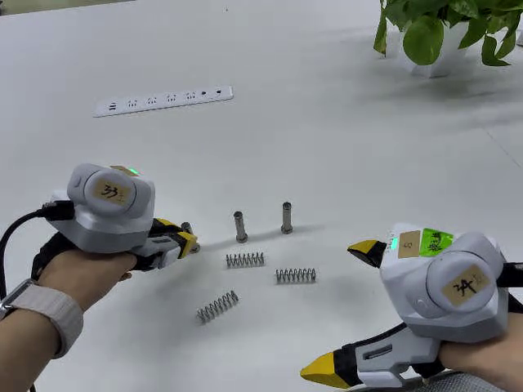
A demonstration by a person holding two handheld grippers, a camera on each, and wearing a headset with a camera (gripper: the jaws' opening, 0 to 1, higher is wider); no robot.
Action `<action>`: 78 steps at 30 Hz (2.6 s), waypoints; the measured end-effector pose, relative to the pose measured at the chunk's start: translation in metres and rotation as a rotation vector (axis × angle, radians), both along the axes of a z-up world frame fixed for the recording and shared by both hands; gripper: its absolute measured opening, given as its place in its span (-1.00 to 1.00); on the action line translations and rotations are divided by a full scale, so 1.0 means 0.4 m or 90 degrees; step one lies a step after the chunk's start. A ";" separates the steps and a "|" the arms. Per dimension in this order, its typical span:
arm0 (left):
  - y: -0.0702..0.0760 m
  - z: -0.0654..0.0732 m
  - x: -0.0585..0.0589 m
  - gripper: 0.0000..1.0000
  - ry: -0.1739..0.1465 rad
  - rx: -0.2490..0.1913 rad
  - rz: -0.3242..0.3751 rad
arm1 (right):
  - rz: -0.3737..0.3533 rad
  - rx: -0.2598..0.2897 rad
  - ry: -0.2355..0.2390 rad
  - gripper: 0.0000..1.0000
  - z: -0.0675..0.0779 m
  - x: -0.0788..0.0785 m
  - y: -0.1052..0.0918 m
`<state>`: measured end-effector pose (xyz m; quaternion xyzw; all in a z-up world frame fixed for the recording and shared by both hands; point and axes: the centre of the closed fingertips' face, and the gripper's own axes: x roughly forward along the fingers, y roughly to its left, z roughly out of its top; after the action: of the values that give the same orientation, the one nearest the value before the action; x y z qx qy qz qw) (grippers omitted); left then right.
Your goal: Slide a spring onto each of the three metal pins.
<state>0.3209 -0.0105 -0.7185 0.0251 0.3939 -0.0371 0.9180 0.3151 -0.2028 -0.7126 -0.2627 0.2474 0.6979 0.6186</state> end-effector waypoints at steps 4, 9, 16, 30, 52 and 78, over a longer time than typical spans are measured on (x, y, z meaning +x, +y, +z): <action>0.002 0.004 0.003 -0.50 -0.013 -0.007 -0.004 | -0.001 0.000 0.000 0.97 0.001 0.000 -0.001; 0.009 0.006 0.003 0.06 -0.027 -0.013 -0.009 | -0.001 -0.002 -0.003 0.97 0.003 0.003 -0.002; -0.004 0.027 0.005 0.49 -0.061 -0.040 -0.033 | 0.003 -0.005 -0.006 0.98 0.003 0.004 -0.003; -0.023 0.047 -0.029 1.00 -0.083 -0.050 -0.086 | 0.002 -0.002 -0.025 0.98 0.023 0.041 0.001; -0.047 0.012 -0.147 0.94 -0.069 -0.070 -0.067 | 0.025 -0.030 -0.051 0.98 0.007 0.078 -0.022; -0.130 -0.027 -0.198 0.20 -0.024 -0.042 -0.052 | 0.045 -0.047 -0.061 0.98 -0.010 0.057 -0.023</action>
<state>0.2416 -0.0626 -0.7292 0.0120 0.3737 -0.0872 0.9234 0.3377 -0.2120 -0.7168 -0.3269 0.2339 0.6961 0.5948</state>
